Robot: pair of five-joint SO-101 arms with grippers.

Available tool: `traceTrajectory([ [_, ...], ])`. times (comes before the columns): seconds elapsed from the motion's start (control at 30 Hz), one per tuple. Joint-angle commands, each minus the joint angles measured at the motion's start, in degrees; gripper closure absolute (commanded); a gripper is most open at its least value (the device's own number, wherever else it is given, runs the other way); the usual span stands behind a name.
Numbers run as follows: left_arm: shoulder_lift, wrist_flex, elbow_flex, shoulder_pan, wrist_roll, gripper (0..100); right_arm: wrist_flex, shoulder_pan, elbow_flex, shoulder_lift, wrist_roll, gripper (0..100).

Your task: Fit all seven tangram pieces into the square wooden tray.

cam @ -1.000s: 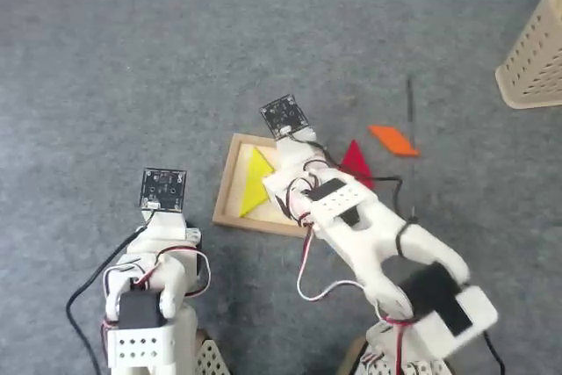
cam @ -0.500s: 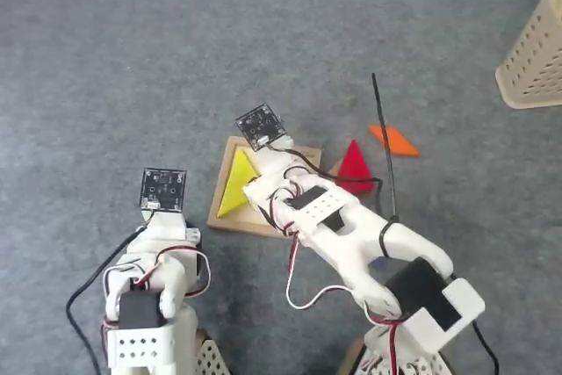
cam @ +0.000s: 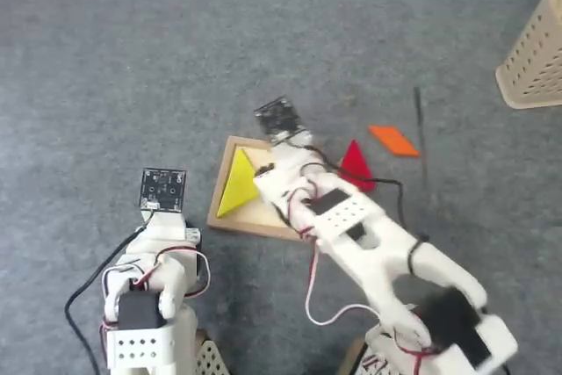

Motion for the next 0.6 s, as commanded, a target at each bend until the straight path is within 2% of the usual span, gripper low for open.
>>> traceTrajectory([
  [0.0, -1.1, 0.4, -0.6, 0.3, -0.2, 98, -0.6, 4.2, 1.9, -5.1, 0.7, 95.7],
  [0.2, -1.1, 0.4, -0.6, 0.3, -0.2, 98, 1.0, 10.1, 4.6, -0.7, 0.8, 95.4],
  [0.43, -1.1, 0.4, -0.6, 0.3, -0.2, 98, 8.9, 10.2, -1.1, 4.2, 0.4, 82.6],
  [0.57, -1.1, 0.4, -0.6, 0.3, -0.2, 98, 9.4, 10.5, -2.2, 5.7, 0.6, 82.2],
])
